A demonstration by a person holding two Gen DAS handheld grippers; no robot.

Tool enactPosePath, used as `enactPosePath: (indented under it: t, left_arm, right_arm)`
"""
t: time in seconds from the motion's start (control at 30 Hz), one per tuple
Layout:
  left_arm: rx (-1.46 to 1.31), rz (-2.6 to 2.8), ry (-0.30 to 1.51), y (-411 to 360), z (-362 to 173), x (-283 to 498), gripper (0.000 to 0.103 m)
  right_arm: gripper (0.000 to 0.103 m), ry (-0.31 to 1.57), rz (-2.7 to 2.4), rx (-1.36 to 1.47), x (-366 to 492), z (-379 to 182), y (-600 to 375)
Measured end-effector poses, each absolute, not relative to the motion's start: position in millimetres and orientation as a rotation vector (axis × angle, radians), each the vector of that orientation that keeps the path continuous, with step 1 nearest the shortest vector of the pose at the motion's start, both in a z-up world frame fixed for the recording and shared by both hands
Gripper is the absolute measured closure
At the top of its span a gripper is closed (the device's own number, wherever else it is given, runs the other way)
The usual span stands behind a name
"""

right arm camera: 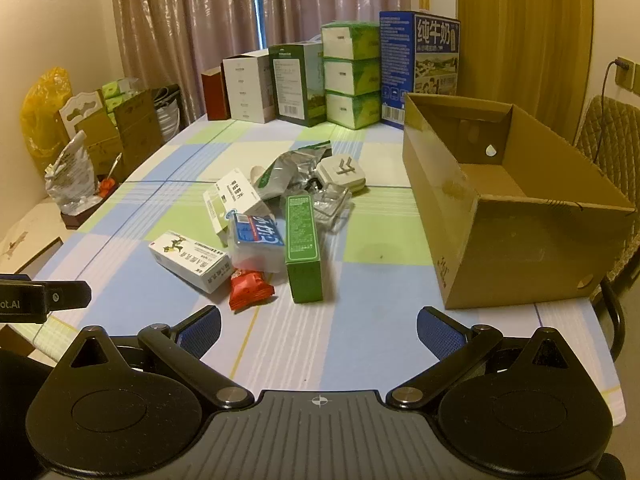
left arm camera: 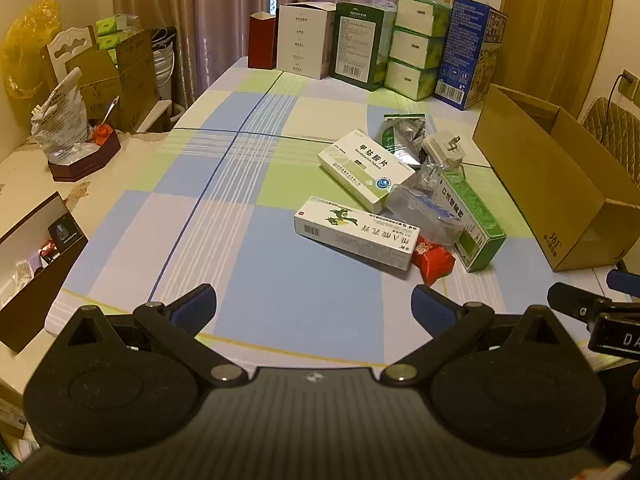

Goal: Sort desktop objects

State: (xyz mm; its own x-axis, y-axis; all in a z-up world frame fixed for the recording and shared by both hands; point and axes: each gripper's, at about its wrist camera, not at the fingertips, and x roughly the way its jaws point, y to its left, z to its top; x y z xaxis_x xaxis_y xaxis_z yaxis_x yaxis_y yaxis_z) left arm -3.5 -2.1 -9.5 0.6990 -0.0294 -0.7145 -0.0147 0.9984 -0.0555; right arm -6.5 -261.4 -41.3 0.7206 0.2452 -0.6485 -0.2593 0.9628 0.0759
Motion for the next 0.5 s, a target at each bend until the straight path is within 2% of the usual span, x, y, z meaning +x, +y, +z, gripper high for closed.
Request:
enactPosePath:
  t: [0.5]
  left_arm:
    - [-0.059, -0.021, 0.811, -1.4, -13.3, -7.4, 0.001]
  right_arm:
    - [0.002, 0.712, 0.283, -0.007, -9.2, -41.1, -262.5]
